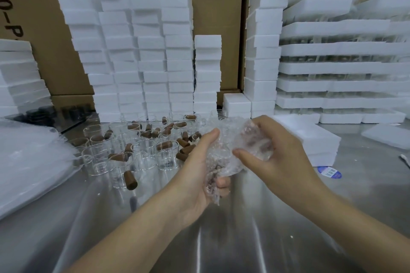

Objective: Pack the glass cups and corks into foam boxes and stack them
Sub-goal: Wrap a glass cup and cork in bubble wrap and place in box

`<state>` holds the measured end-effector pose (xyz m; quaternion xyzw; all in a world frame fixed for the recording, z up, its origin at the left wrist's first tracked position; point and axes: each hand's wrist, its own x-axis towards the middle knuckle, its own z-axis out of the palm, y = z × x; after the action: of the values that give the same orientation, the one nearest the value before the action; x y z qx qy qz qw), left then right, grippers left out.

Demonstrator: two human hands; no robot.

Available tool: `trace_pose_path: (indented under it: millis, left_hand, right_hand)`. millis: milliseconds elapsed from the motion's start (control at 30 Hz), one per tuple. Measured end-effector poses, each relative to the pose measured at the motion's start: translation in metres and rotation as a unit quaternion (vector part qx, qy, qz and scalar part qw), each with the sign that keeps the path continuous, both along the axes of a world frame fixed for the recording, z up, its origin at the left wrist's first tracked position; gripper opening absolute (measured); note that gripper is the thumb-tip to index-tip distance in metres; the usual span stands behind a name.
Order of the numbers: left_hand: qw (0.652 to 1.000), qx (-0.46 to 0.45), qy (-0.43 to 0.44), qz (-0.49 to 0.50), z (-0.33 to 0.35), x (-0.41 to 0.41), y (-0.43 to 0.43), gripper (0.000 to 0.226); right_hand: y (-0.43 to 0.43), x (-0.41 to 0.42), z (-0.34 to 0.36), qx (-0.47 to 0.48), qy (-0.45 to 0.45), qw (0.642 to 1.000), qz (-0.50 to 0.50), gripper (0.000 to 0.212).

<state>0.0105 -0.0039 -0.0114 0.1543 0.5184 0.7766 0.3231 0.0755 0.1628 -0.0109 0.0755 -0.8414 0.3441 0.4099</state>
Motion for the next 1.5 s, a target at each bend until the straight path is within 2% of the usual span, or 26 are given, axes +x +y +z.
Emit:
trace_pose_path:
  millis: [100,167,333,467,600,767,833,900,967,1033,1200,1333,1500]
  left_hand:
    - [0.997,-0.02,-0.01,0.077,-0.002,-0.001,0.003,0.042]
    - [0.993,-0.024,-0.013,0.111,-0.004,-0.001,0.003,0.044]
    - [0.992,-0.009,-0.023,0.122,-0.006,0.002,0.002,0.043]
    - [0.996,0.003,-0.013,0.09,-0.006,0.006,0.003,0.046]
    - [0.996,-0.004,0.011,0.092,-0.004,0.006,0.003,0.045]
    - [0.993,-0.011,0.054,0.106,-0.007,0.0,0.001,0.067]
    - [0.99,-0.022,0.083,0.109,-0.009,-0.002,0.0,0.061]
    - [0.988,-0.037,0.104,0.105,-0.009,-0.003,0.001,0.049]
    - [0.988,-0.051,0.105,0.104,-0.009,-0.003,0.002,0.046]
    - [0.99,-0.055,0.09,0.092,-0.009,-0.003,0.002,0.049]
    - [0.996,-0.058,0.054,0.051,-0.006,0.0,0.001,0.056]
    - [0.997,-0.05,0.019,0.062,-0.006,0.006,0.004,0.062]
    - [0.997,-0.006,-0.045,0.068,-0.005,0.013,0.008,0.052]
  right_hand:
    - [-0.003,0.001,-0.001,-0.007,0.026,1.0,0.011,0.071]
    - [-0.005,0.002,-0.002,-0.006,0.041,0.999,0.018,0.076]
    - [-0.014,0.004,-0.004,0.052,0.095,0.994,0.014,0.035]
    - [-0.019,0.005,-0.007,0.138,0.084,0.987,0.018,0.015]
    - [-0.021,0.01,0.0,0.191,0.045,0.981,-0.004,0.019]
    - [-0.015,0.016,0.011,0.258,-0.085,0.961,0.053,0.024]
    - [-0.012,0.013,0.011,0.293,-0.113,0.946,0.074,0.018]
    - [-0.01,0.009,0.009,0.31,-0.091,0.944,0.071,0.019]
    - [-0.007,0.006,0.006,0.28,-0.056,0.957,0.059,0.016]
    - [-0.003,0.004,0.002,0.2,-0.025,0.978,0.051,0.019]
    - [-0.005,0.003,0.0,0.085,0.031,0.996,-0.012,0.053]
    - [-0.006,0.003,-0.003,0.075,0.049,0.996,-0.009,0.033]
    - [-0.012,0.003,-0.006,0.077,0.094,0.992,-0.031,0.029]
